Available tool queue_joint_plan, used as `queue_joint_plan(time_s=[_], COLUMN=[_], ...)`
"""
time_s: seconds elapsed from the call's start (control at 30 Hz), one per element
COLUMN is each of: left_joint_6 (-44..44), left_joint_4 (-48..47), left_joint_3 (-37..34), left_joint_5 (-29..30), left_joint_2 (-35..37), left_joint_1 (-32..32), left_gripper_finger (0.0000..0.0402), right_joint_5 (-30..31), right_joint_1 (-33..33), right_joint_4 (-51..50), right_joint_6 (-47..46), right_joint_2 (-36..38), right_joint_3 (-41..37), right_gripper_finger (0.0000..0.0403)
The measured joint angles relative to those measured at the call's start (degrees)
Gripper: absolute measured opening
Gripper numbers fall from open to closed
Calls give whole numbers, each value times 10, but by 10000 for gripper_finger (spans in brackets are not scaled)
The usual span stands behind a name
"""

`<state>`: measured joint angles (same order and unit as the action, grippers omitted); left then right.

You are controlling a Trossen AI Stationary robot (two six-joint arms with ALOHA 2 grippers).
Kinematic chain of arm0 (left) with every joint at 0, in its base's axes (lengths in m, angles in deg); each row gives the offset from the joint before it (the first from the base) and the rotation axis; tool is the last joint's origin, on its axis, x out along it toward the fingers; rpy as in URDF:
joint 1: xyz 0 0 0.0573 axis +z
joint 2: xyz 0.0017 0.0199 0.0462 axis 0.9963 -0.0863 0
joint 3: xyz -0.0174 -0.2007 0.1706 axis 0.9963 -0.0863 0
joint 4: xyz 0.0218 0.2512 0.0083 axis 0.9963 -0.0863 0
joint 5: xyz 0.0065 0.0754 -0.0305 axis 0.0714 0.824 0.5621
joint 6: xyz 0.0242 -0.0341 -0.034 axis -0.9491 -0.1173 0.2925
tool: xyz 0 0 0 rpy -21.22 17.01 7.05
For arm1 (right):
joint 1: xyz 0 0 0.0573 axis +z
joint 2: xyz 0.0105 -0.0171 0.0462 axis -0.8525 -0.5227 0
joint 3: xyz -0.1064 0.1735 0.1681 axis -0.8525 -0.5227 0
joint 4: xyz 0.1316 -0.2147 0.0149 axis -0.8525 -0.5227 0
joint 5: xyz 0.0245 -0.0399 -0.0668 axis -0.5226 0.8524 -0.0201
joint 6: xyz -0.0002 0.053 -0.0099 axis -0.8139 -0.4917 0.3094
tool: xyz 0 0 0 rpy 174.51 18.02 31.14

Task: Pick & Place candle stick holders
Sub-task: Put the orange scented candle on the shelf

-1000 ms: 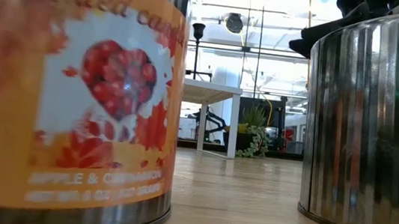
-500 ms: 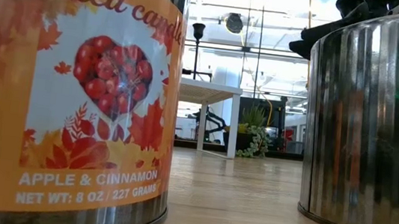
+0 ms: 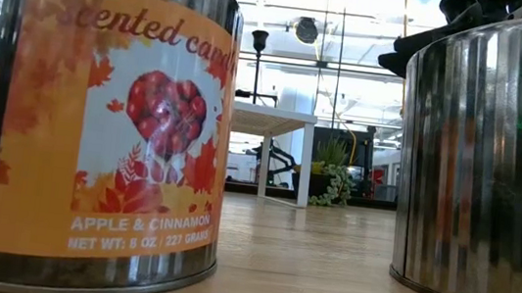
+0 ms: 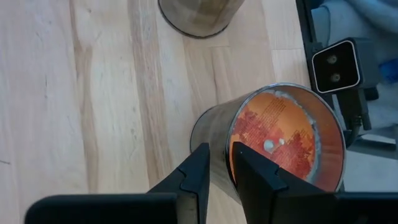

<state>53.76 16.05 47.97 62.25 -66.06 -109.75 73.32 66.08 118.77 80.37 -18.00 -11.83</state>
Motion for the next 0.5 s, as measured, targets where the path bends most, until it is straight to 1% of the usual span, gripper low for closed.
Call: queue_joint_plan(time_s=[0.1,0.2,0.23,0.4,0.5], left_joint_6=[-3,-18,-23,-27,-32], left_joint_4=[0,0,-2,-5,-6], left_joint_3=[0,0,0,-1,0], left_joint_5=[0,0,2,1,2], left_joint_2=[0,0,0,1,1], left_joint_1=[1,3,6,15,21], left_gripper_finger=[57,19,11,18,9], right_joint_5=[0,0,0,0,0], right_joint_1=[0,0,0,0,0], right_joint_4=[0,0,0,0,0], right_joint_6=[0,0,0,0,0], right_joint_2=[0,0,0,0,0], right_joint_3=[0,0,0,0,0], right_gripper_finger=[160,160,160,158,159])
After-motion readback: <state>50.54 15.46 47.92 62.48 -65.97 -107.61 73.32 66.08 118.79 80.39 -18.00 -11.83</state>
